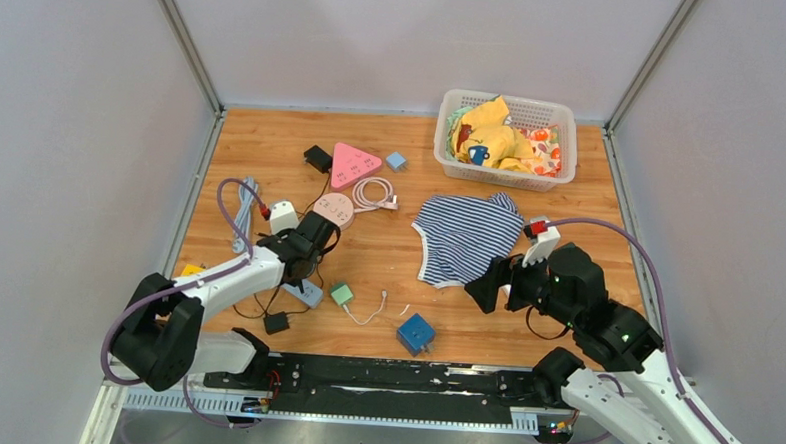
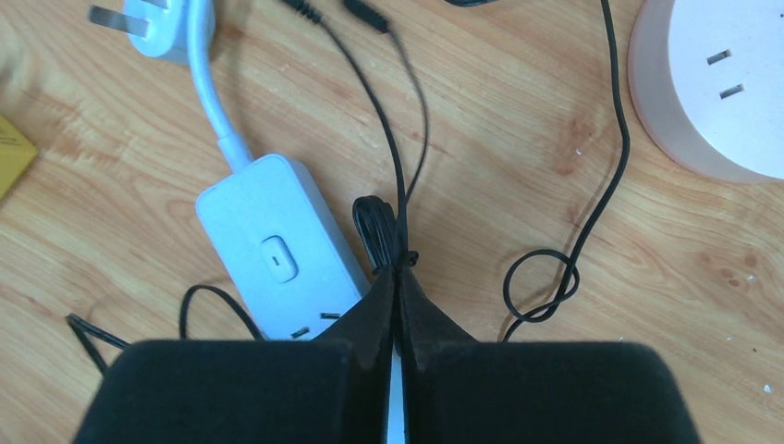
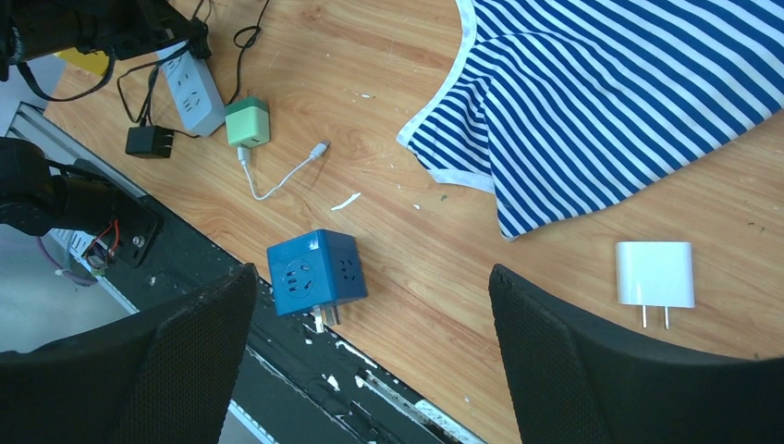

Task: Insert the plug
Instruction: Pick up the plug from the center of the board.

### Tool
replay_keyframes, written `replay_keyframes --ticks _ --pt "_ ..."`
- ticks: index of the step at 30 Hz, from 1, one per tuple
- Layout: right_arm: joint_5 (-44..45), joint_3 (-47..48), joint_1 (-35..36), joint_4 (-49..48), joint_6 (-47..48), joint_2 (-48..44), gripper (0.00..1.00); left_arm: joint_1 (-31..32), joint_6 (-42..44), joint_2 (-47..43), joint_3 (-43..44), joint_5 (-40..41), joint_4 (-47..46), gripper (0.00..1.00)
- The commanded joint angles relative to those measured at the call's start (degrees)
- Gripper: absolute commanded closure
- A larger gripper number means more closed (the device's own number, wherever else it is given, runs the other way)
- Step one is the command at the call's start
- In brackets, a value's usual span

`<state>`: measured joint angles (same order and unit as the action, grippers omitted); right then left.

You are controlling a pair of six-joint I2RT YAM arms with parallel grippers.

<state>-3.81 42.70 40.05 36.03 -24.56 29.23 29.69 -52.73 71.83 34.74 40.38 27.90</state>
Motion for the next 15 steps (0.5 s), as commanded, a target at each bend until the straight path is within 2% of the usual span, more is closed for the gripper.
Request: replay_keyframes --ticks 1,8,15 --pt "1.65 1.91 0.71 -0.27 1.95 1.14 0.06 -0.51 -0.24 -5.00 2.51 5.54 5.41 1.00" --pt "0.75 -0.32 0.73 -5.36 0.87 3.97 0.06 -0.46 -0.61 -15.54 2.61 7.21 10.25 1.00" --pt "-2.79 -1.60 0.68 -13.57 -0.36 11.75 0.07 -0.51 -4.80 -24.94 1.11 10.85 17.34 1.00"
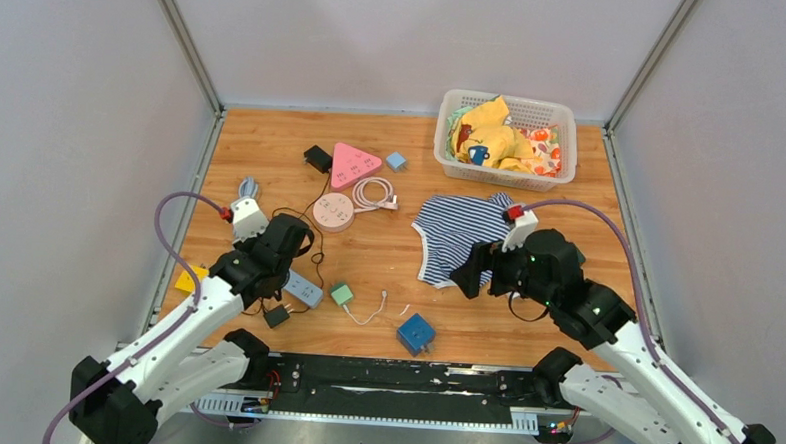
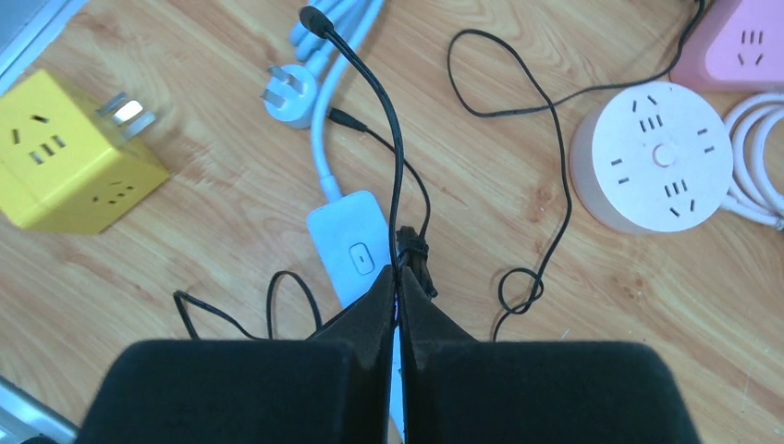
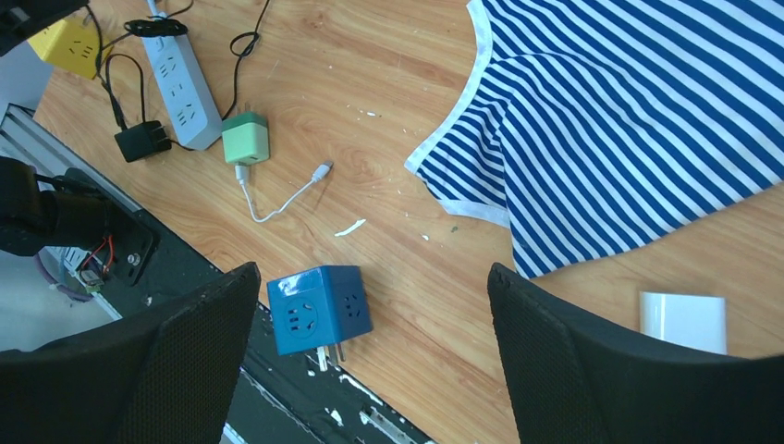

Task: Insert the plug
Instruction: Pick up the plug from the center of the board.

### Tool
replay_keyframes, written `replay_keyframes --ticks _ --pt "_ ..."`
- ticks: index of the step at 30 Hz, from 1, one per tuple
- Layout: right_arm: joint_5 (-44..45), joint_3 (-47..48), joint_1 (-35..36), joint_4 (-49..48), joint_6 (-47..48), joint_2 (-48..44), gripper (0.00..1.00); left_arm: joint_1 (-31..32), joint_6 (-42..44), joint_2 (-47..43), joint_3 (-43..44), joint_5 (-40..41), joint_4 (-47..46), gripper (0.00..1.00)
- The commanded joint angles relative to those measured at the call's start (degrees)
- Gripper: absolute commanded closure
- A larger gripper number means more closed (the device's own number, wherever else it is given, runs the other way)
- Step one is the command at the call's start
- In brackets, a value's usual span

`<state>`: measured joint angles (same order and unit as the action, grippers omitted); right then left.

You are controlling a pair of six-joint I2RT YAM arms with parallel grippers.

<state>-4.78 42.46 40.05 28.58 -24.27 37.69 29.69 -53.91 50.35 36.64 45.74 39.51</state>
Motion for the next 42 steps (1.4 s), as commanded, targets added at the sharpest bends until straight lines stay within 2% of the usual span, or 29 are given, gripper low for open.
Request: replay_keyframes --ticks 1,8,14,20,25,27,32,35,37,42 --pt "-2.29 -1.41 0.67 -8.00 -0.76 4.44 0.08 -0.51 -4.12 -4.44 -1.14 5.84 6.31 1.00" --pt "-4.94 2.25 2.53 -15.61 -1.20 15.25 0.09 -0.64 -4.01 -8.61 -3.31 5.58 6.70 1.00" --pt "-2.14 6.28 9.51 -22.38 1.96 27.19 0.10 -1.68 -8.92 -9.09 -3.40 7.09 12.25 1.00" --pt "2.80 13.75 16.97 -27.60 7.13 39.84 0.10 -4.64 -7.76 -11.61 -2.16 9.19 13.23 1.00" --pt "3.95 16.74 21.08 -37.06 11.71 48.92 0.12 -8.27 -7.60 -12.98 -1.16 7.80 12.99 1.00" --pt "2.33 18.03 21.96 -39.54 13.00 52.44 0.14 -8.67 -6.47 -12.90 -0.30 6.44 12.81 0.90" --pt "0.50 21.80 23.38 -42.43 13.34 61.41 0.18 -8.69 -4.09 -13.14 0.61 0.15 12.88 0.46" --pt "-1.98 24.91 23.87 -42.44 12.77 65.97 0.21 -8.69 -4.10 -14.67 0.05 -2.60 12.95 0.27" --pt "-1.98 26.04 25.01 -42.98 13.38 68.17 0.22 -8.73 -4.10 -15.46 -0.16 -3.30 12.96 0.22" --pt "1.12 27.72 28.30 -43.38 15.70 71.60 0.22 -8.93 -3.11 -16.14 1.49 -4.39 13.08 0.21"
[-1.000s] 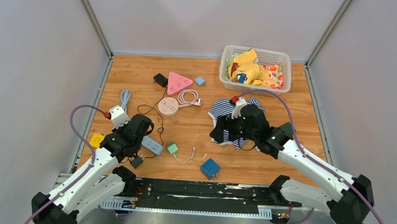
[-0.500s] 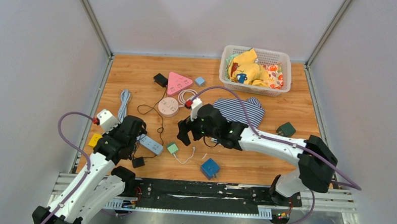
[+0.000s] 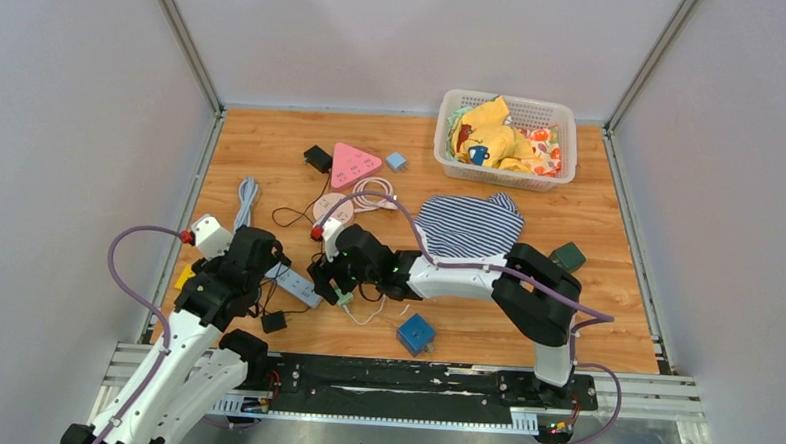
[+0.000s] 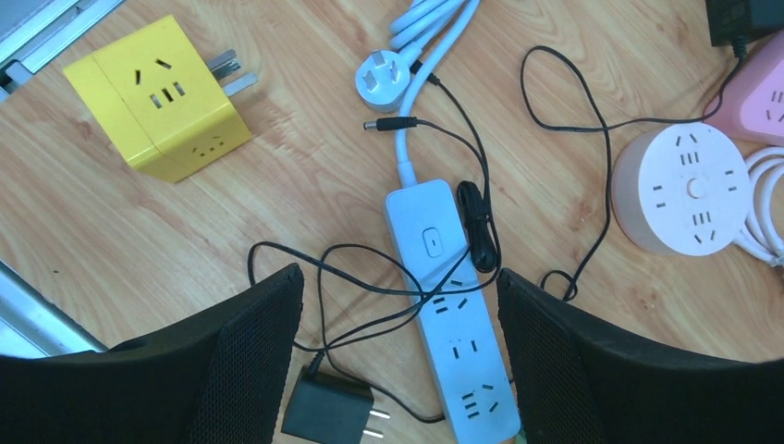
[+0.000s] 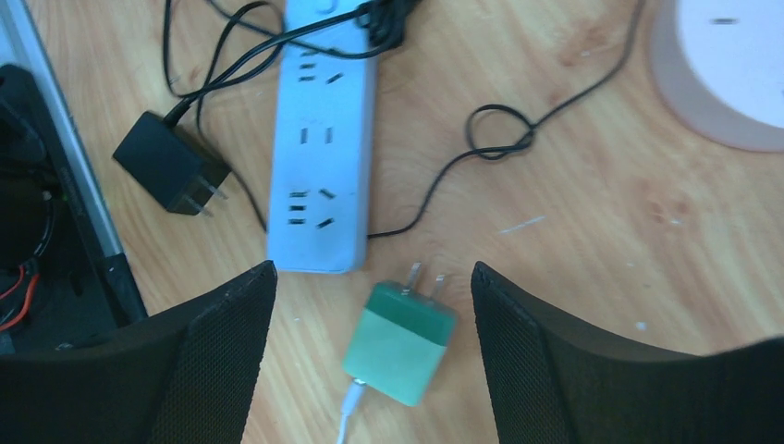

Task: Insert the plug
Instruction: Pick up the plug from the center of the board.

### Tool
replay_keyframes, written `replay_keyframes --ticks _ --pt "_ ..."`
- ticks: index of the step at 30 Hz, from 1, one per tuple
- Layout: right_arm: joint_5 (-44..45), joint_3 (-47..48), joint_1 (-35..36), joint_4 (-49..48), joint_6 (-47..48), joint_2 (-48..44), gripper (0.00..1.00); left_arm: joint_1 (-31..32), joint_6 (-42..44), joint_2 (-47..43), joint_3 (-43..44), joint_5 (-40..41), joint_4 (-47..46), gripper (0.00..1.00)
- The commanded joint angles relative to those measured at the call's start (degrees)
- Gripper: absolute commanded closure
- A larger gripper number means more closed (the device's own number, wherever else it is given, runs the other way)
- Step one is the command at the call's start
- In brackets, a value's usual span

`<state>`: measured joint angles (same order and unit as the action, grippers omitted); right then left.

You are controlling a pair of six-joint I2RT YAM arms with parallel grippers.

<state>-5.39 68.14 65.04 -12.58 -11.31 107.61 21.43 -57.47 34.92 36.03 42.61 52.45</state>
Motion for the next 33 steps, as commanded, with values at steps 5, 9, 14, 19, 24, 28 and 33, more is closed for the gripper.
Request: replay_keyframes --ticks 5,9,14,19,24,28,33 --pt "5.07 4.34 4.75 -0.89 2.92 5.04 0.20 -0.69 0.71 -2.72 4.78 -2.07 0.11 0.22" --pt "4.50 4.56 5.54 -2.91 3.42 7.37 0.20 -0.69 2.51 -3.71 4.86 -1.70 0.11 0.29" --pt "3.15 4.87 5.98 -5.32 4.73 9.80 0.22 -0.69 2.89 -3.96 3.92 -1.97 0.21 0.36" --pt "5.11 6.67 6.33 -4.48 6.58 11.71 0.32 -0.69 2.21 -4.91 1.67 -2.37 0.20 0.37" --pt "12.67 3.53 6.05 -5.18 7.31 9.98 0.64 -0.69 2.26 -2.98 0.73 -3.01 -0.01 0.40" --pt "16.48 -1.77 5.40 -6.05 7.08 5.57 0.74 -0.69 3.99 1.21 2.08 -3.98 -0.40 0.41" --pt "21.25 -9.99 3.83 -6.13 4.53 -0.28 0.78 -0.69 8.17 6.01 2.77 -8.99 -2.60 0.34"
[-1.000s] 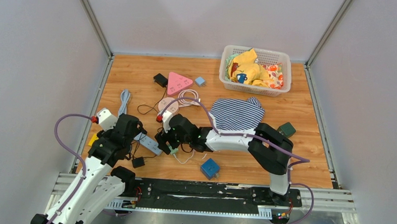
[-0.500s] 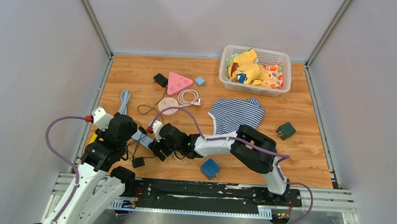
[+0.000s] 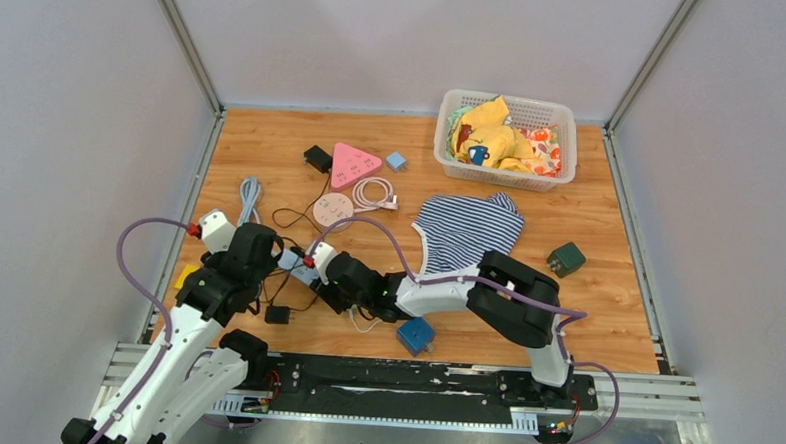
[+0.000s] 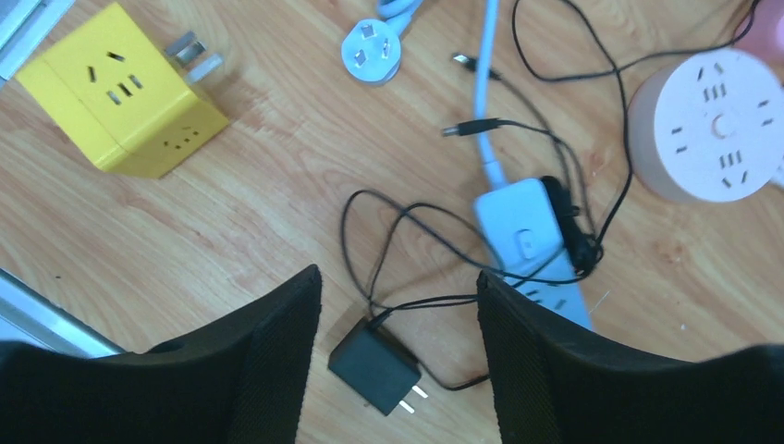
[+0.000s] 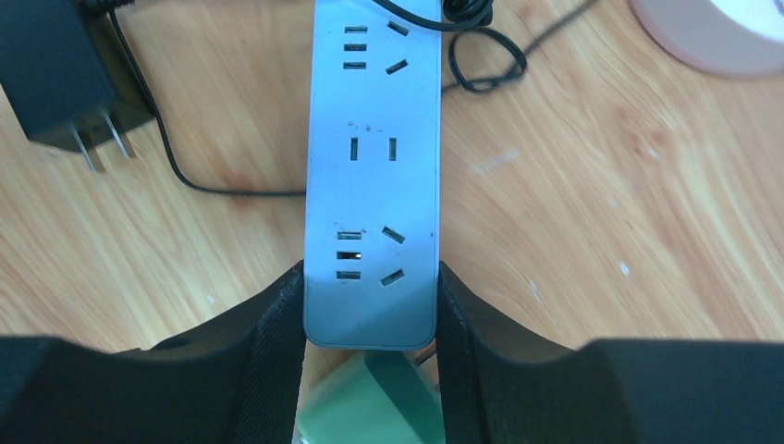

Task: Insert the plug
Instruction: Pick up the plug from the center of the board.

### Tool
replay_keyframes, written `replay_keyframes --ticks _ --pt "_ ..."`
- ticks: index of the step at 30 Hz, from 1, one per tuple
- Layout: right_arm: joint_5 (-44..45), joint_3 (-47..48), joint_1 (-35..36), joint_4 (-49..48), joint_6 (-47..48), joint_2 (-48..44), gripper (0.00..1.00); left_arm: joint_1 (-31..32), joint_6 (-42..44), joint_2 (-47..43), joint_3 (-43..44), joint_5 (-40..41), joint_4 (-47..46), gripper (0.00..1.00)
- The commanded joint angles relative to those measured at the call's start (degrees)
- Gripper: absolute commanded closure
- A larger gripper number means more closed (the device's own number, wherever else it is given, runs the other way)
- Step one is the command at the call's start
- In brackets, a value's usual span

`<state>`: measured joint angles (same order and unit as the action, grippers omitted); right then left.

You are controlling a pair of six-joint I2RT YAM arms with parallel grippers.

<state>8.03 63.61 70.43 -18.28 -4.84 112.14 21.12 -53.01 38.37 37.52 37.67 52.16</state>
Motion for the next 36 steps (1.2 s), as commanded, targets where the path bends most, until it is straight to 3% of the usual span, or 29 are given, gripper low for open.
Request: replay_keyframes --ticks 1,5,9,14,21,26,36 --pt "8.28 -6.81 -1.88 -0.39 -2.92 -5.71 0.79 -0.38 5.33 3.35 0.90 -6.42 -3.77 0.33" --pt "9.40 -10.52 -2.41 0.00 -5.18 -8.07 0.78 -0.38 8.26 5.97 -1.94 -18.05 -11.19 0.32" --pt "11.36 -12.37 -2.41 2.02 -7.99 -9.93 0.76 -0.38 3.69 6.90 -5.48 -22.41 -15.48 0.37" --pt "11.72 -12.85 -2.42 3.34 -9.21 -12.51 0.62 -0.38 0.70 6.11 -8.48 -22.06 -15.29 0.43" --pt "11.28 -11.79 -2.45 4.51 -9.09 -15.94 0.37 -0.38 -5.46 6.08 -12.81 -21.76 -13.47 0.40" --pt "10.52 -11.70 -2.41 5.28 -9.02 -18.12 0.21 -0.38 -6.32 7.45 -15.67 -23.49 -17.97 0.39" --pt "12.66 -14.55 -2.41 5.97 -9.40 -23.16 0.13 -0.38 -7.59 14.80 -17.91 -25.91 -23.08 0.41"
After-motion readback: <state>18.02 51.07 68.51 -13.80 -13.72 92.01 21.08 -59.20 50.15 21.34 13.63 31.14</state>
